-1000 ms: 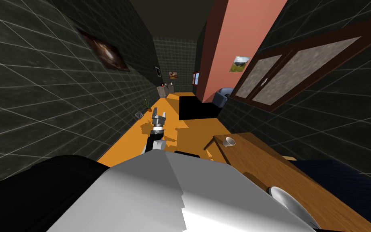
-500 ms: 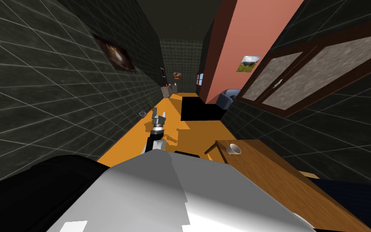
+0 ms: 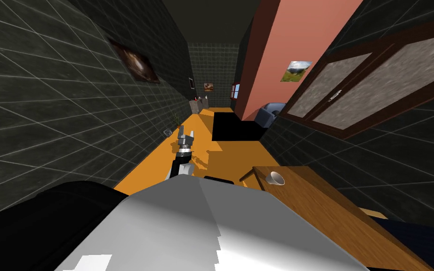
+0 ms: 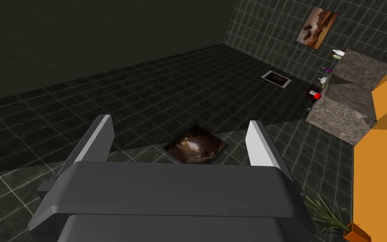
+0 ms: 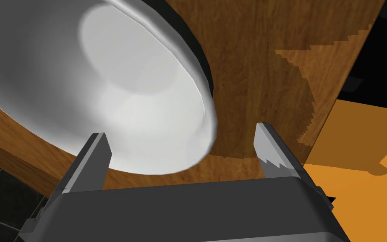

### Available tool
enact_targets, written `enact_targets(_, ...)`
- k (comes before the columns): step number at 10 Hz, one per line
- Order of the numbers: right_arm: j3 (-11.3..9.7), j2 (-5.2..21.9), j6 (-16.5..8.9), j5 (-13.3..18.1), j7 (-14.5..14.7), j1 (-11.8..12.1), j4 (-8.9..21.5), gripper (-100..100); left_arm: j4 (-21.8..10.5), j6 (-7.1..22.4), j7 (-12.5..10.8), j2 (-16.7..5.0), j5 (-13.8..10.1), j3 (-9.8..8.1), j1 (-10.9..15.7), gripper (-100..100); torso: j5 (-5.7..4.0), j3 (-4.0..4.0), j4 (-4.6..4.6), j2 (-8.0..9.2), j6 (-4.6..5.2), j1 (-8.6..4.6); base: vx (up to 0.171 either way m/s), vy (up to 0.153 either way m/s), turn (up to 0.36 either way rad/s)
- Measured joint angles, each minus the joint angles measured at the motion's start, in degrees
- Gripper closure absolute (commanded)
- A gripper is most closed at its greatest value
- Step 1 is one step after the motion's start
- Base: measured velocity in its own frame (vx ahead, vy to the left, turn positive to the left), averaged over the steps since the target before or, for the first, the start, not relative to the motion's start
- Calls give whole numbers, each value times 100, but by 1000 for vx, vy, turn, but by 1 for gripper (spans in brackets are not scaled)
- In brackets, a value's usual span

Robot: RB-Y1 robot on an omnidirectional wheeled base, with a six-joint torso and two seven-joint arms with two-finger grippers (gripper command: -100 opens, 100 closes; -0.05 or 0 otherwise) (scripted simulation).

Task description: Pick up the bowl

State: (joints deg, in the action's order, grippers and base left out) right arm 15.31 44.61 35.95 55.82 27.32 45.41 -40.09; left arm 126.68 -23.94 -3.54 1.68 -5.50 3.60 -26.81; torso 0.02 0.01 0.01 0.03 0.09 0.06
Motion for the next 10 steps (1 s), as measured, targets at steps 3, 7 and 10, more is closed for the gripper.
enact_targets(3, -238, 92, -79, -51, -361, -425, 485, -100, 0, 1, 0, 1, 0, 1, 4, 0, 2, 50, 19, 87, -1, 9, -243, 27, 334)
enact_targets(7, -503, 183, -203, -95, -830, -842, 990, -100, 0, 0, 0, 0, 0, 0, 1, 0, 1, 30, 12, 50, 4, 6, -143, 39, 178)
enact_targets(10, -705, 250, -293, -136, -1171, -1161, 1366, -100, 0, 1, 0, 0, 0, 0, 1, 0, 1, 39, 15, 65, 7, 4, -170, 50, 237)
